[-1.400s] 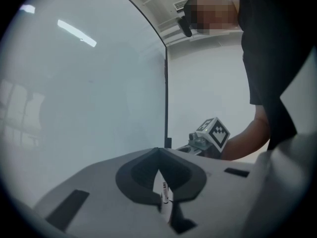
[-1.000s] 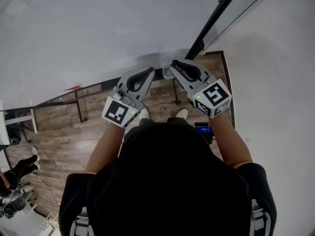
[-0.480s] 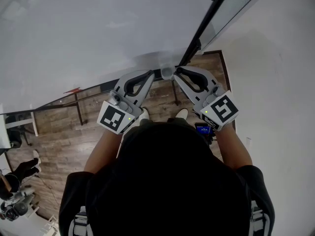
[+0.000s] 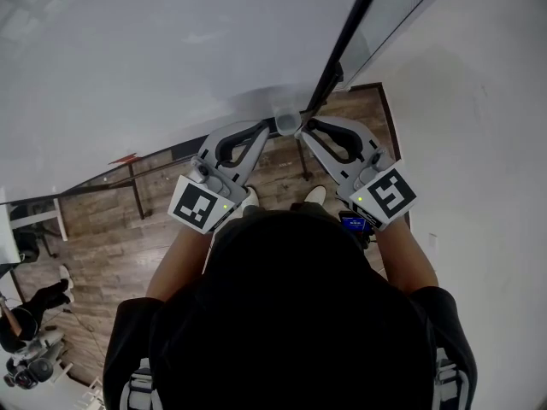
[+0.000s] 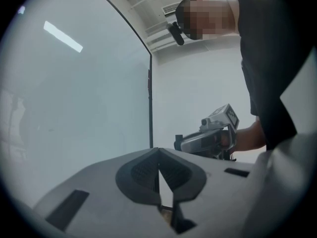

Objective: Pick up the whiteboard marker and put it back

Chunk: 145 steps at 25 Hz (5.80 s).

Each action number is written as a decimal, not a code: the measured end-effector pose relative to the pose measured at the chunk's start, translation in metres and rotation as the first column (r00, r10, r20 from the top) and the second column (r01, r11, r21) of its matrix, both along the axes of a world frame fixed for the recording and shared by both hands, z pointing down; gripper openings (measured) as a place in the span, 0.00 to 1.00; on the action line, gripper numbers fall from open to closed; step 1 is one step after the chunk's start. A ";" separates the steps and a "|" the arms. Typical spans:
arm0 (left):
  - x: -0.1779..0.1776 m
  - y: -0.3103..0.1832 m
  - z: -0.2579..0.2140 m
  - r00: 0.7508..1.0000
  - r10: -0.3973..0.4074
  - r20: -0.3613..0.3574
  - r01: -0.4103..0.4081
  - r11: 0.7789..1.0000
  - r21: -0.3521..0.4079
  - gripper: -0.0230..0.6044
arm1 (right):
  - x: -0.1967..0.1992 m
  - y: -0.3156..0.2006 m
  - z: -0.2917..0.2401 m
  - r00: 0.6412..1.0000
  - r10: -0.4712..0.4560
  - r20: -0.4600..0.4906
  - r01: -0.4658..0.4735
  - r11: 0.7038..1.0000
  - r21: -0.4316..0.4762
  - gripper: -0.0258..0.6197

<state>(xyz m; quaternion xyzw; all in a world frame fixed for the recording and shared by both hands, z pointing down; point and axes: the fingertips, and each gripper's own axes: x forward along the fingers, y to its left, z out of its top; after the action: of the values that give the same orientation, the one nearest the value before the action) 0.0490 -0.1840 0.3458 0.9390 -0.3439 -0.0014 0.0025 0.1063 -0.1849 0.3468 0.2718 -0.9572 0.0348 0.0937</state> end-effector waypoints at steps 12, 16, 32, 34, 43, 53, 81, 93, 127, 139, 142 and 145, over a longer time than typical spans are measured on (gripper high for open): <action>0.003 0.002 0.003 1.000 0.013 0.009 -0.013 1.000 -0.002 0.04 | -0.001 0.003 0.001 1.000 0.001 0.014 -0.001 1.000 -0.006 0.14; 0.002 0.001 0.003 1.000 0.009 0.006 -0.009 1.000 -0.001 0.04 | 0.000 0.003 -0.002 1.000 0.011 -0.001 -0.011 1.000 0.018 0.14; 0.002 0.004 0.007 1.000 -0.005 0.009 0.005 1.000 -0.007 0.04 | 0.004 0.003 -0.007 0.999 0.036 0.020 -0.036 0.999 0.025 0.14; 0.000 0.004 0.008 1.000 -0.015 0.009 0.015 1.000 -0.009 0.04 | 0.004 0.001 -0.006 1.000 0.023 0.021 -0.023 1.000 0.018 0.14; -0.003 0.002 0.014 1.000 -0.007 -0.010 0.007 1.000 0.000 0.04 | 0.005 -0.004 0.001 0.999 0.043 0.013 -0.044 0.999 0.015 0.14; -0.004 -0.008 0.026 1.000 -0.014 -0.012 0.014 1.000 -0.003 0.04 | -0.003 -0.013 0.000 0.999 0.033 0.012 -0.034 0.999 0.038 0.14; -0.011 -0.026 0.104 0.997 -0.073 -0.009 0.072 0.996 -0.049 0.04 | -0.023 -0.065 0.115 0.994 0.090 -0.062 -0.094 0.994 -0.055 0.14; -0.005 -0.025 0.126 0.998 -0.065 0.019 0.067 0.995 -0.074 0.04 | -0.026 -0.076 0.199 0.983 0.091 -0.161 -0.113 0.984 -0.136 0.14; -0.024 -0.014 0.109 0.993 -0.118 0.012 0.119 0.990 -0.077 0.04 | -0.014 -0.090 0.261 0.959 0.135 -0.248 -0.212 0.924 -0.317 0.24; -0.021 -0.019 0.105 0.993 -0.117 0.025 0.119 0.990 -0.080 0.04 | 0.005 -0.080 0.211 0.967 0.162 -0.198 -0.209 0.946 -0.248 0.26; -0.020 -0.020 0.097 0.993 -0.118 0.015 0.119 0.990 -0.076 0.04 | 0.003 -0.075 0.190 0.972 0.156 -0.175 -0.194 0.954 -0.226 0.25; -0.016 -0.018 0.090 0.993 -0.113 0.016 0.114 0.991 -0.072 0.04 | 0.002 -0.066 0.166 0.979 0.146 -0.140 -0.173 0.964 -0.200 0.25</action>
<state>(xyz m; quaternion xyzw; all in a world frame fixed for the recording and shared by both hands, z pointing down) 0.0331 -0.2016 0.4358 0.9171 -0.3968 0.0166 0.0347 0.1082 -0.2506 0.5123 0.3381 -0.9153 0.1268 0.1784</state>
